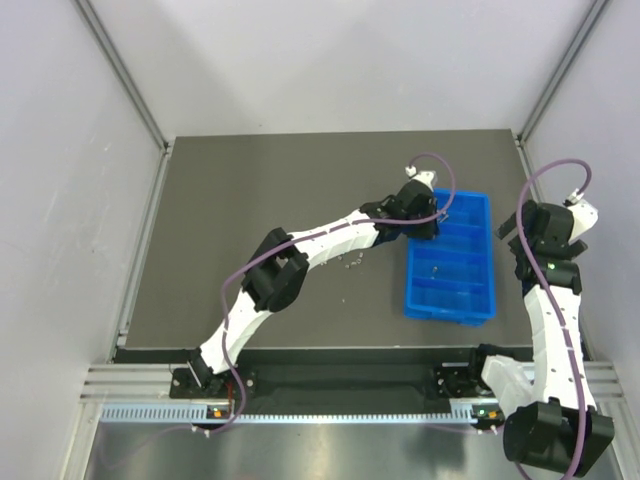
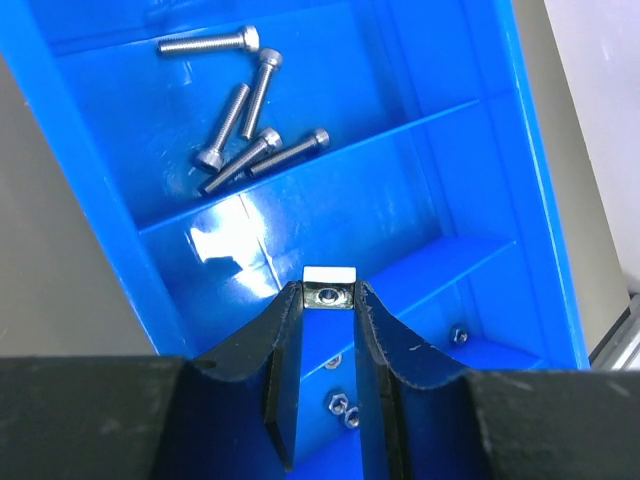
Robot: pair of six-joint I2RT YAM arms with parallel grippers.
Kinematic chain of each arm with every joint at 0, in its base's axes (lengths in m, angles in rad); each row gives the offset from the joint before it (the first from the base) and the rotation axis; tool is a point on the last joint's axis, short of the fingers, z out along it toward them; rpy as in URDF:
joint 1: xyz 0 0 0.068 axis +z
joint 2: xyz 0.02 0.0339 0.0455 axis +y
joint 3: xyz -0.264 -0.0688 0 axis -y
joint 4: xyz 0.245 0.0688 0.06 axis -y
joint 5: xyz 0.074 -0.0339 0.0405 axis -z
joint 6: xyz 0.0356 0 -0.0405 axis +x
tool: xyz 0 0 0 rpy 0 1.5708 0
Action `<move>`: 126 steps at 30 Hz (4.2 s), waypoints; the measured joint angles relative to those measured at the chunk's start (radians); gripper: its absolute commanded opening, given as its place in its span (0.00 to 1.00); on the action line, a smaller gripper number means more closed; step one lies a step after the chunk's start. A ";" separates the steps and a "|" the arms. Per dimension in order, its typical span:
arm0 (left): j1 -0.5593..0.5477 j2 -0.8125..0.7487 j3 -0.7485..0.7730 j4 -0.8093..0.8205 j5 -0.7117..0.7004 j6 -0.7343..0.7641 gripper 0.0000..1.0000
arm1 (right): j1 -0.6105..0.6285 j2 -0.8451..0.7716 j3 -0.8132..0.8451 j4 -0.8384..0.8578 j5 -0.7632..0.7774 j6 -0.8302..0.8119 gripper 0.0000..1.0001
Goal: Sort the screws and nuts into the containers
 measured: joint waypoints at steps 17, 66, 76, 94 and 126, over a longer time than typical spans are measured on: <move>-0.008 -0.017 0.038 -0.002 -0.031 0.081 0.87 | 0.000 -0.001 0.000 0.008 -0.051 -0.026 1.00; 0.198 -0.240 -0.444 -0.470 -0.573 -0.314 0.66 | 0.027 0.007 -0.028 0.074 -0.130 -0.042 1.00; 0.203 -0.238 -0.468 -0.439 -0.569 -0.388 0.46 | 0.034 0.007 -0.028 0.074 -0.115 -0.043 1.00; 0.223 -0.305 -0.573 -0.343 -0.542 -0.423 0.10 | 0.037 0.007 -0.028 0.073 -0.100 -0.050 1.00; -0.054 -0.023 -0.023 0.030 -0.234 -0.066 0.11 | 0.039 0.000 -0.027 0.058 -0.058 -0.048 1.00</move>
